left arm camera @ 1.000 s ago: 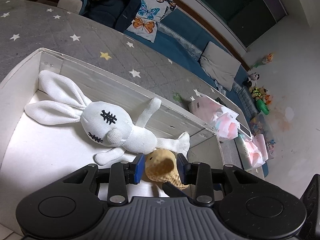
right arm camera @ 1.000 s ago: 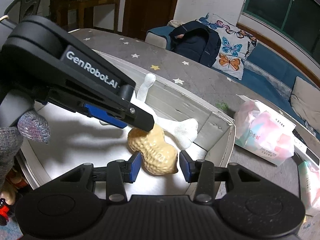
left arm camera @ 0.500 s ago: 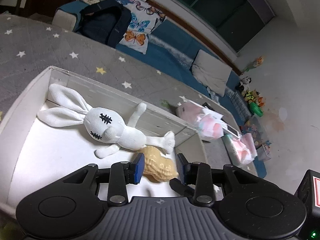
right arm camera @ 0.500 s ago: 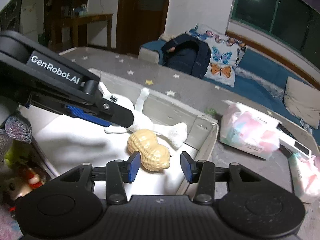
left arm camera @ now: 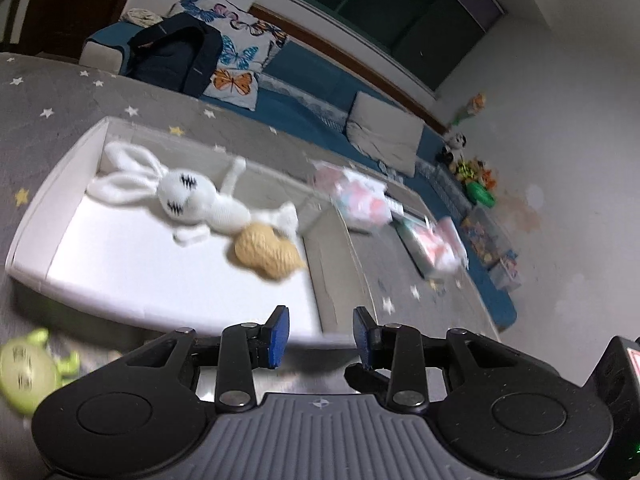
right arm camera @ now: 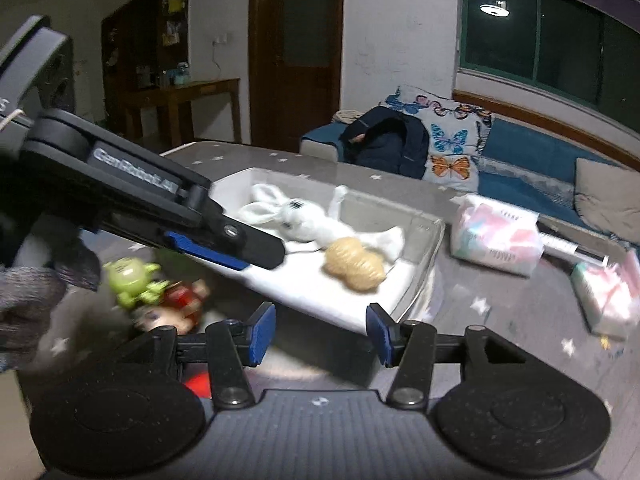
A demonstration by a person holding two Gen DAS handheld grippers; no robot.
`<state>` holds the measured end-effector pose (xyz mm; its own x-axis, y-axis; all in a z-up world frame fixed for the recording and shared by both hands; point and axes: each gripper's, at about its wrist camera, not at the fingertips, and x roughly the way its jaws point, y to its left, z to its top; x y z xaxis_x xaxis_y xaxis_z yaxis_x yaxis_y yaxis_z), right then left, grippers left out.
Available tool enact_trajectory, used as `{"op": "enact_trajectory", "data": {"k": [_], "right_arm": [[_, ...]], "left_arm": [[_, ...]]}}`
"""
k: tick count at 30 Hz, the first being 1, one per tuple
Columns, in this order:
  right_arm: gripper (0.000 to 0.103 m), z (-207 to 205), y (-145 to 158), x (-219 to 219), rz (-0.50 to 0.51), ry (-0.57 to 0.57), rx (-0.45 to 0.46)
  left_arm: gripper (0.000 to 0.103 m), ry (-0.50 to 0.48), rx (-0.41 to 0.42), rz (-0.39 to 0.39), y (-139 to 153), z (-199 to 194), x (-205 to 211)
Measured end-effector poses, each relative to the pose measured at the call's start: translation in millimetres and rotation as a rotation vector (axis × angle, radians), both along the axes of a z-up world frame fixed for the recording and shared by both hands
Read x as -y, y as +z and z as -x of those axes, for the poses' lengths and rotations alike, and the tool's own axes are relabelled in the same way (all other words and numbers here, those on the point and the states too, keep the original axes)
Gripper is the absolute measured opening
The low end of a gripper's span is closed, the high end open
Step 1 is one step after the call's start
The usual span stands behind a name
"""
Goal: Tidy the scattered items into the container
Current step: 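Carry the peanut plush with the left tool and release it in the box, then grasp the red round figure with the left tool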
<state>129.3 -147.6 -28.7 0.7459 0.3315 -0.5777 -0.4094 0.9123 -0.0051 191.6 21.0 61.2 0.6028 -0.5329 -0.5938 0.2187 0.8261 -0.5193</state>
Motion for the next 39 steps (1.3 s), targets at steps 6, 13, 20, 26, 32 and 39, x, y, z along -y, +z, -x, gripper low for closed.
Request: {"op": "enact_trajectory", "data": {"k": [6,13,20,26,32,39], "right_arm": [[0.052,32,-15,-9,-0.062,0.026,-0.035],[0.052,38,-35,-15,-0.115,0.021,-0.095],[0.055,35,-50,-18,-0.140,0.010,-0.134],[0.056,32,-56,-20,-0.176,0.004,-0.159],[0.055,28,-60,-24,-0.212,0.012,-0.185],[0.048,27,-67,-20,-0.238,-0.002,-0.212]], "left_arm": [[0.037,-0.022,-0.014,-0.063,-13,27,7],[0.037,-0.017,-0.041,-0.122,-30,40,9],[0.037,-0.012,-0.063,-0.156,-38,40,10],[0.037,-0.013,-0.062,-0.179,-42,41,12],[0.037,-0.013,-0.073,-0.170,-43,40,10],[0.037,-0.012,-0.077,-0.173,-44,41,13]]}}
